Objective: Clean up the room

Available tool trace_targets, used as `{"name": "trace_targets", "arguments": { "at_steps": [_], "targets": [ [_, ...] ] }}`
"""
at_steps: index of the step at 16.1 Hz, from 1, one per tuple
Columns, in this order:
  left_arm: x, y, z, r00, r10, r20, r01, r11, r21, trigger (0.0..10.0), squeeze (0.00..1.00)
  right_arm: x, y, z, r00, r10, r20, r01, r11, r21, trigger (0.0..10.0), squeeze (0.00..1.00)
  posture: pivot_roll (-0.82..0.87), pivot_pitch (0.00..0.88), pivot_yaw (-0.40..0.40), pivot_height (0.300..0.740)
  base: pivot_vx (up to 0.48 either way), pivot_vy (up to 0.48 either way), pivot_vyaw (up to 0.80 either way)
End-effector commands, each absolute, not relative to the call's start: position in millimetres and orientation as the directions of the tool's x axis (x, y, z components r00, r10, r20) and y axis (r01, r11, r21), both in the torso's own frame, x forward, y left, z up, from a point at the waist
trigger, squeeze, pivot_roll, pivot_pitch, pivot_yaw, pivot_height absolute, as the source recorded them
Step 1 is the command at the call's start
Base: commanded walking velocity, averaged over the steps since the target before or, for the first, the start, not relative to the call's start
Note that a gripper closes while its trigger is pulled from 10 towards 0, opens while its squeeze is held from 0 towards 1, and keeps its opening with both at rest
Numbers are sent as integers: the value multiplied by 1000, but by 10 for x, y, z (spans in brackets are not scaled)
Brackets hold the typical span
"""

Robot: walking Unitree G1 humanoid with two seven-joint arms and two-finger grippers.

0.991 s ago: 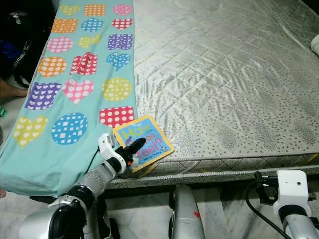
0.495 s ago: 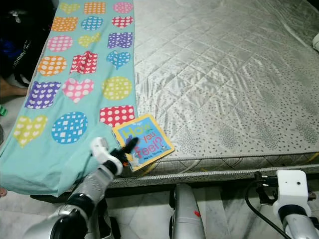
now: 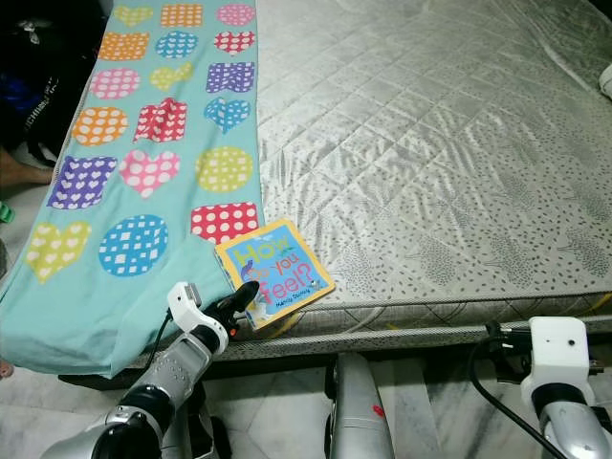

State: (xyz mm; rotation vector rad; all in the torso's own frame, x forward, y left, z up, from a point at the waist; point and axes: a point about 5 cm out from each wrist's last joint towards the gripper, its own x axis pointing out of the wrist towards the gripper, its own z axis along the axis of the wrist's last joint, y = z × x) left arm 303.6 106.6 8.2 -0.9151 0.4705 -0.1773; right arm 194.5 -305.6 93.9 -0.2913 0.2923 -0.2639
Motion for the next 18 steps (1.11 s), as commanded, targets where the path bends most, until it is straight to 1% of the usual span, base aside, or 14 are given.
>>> {"name": "trace_targets", "arguments": {
  "at_steps": [1, 2, 3, 4, 5, 7, 9, 11, 14, 16, 18],
  "targets": [
    [2954, 1036, -12, 859, -361, -364, -80, 607, -791, 10000, 0, 1923, -3118, 1014, 917, -325, -233, 240, 914, -328, 10000, 0, -350, 202, -13, 600, 0, 0, 0],
    [2952, 1032, -15, 856, -364, -367, -80, 609, -789, 10000, 0, 1929, -3102, 1042, 920, -316, -231, 235, 919, -318, 10000, 0, -358, 205, -14, 600, 0, 0, 0],
    [2969, 1019, 1, 855, -371, -361, -74, 602, -795, 7686, 0, 1953, -2952, 1093, 947, -209, -243, 155, 963, -222, 10000, 0, -365, 208, -15, 600, 0, 0, 0],
    [2988, 1002, 22, 855, -379, -353, -64, 599, -798, 3804, 0, 1953, -2807, 1125, 962, -104, -251, 65, 985, -161, 10000, 0, -372, 210, -16, 600, 0, 0, 0],
    [3004, 988, 39, 855, -384, -349, -57, 599, -798, 0, 0, 1934, -2711, 1144, 966, -43, -255, 8, 991, -137, 10000, 0, -376, 212, -16, 600, 0, 0, 0],
    [3036, 952, 77, 853, -398, -337, -36, 601, -799, 0, 0, 1894, -2597, 1158, 965, 0, -261, -25, 996, -90, 10000, 0, -385, 217, -14, 600, 0, 0, 0],
    [3071, 919, 117, 851, -410, -327, -17, 601, -799, 0, 0, 1834, -2534, 1173, 963, 4, -270, -27, 996, -81, 10000, 0, -399, 224, -8, 600, 0, 0, 0],
    [3085, 910, 133, 850, -416, -324, -10, 602, -799, 0, 0, 1794, -2524, 1192, 959, 3, -282, -25, 997, -74, 10000, 0, -407, 226, -7, 600, 0, 0, 0],
    [3128, 874, 200, 856, -438, -274, 37, 581, -813, 0, 0, 1749, -2536, 1254, 958, -12, -287, -11, 997, -77, 10000, 0, -423, 235, -9, 600, 0, 0, 0],
    [3142, 851, 222, 857, -446, -260, 49, 573, -818, 0, 0, 1719, -2422, 1277, 950, 104, -294, -115, 993, -19, 10000, 0, -423, 237, -9, 600, 0, 0, 0],
    [3141, 848, 225, 856, -452, -253, 58, 569, -820, 0, 0, 1684, -2345, 1268, 937, 158, -310, -159, 987, 23, 10000, 0, -424, 239, -8, 600, 0, 0, 0]
  ]
}}
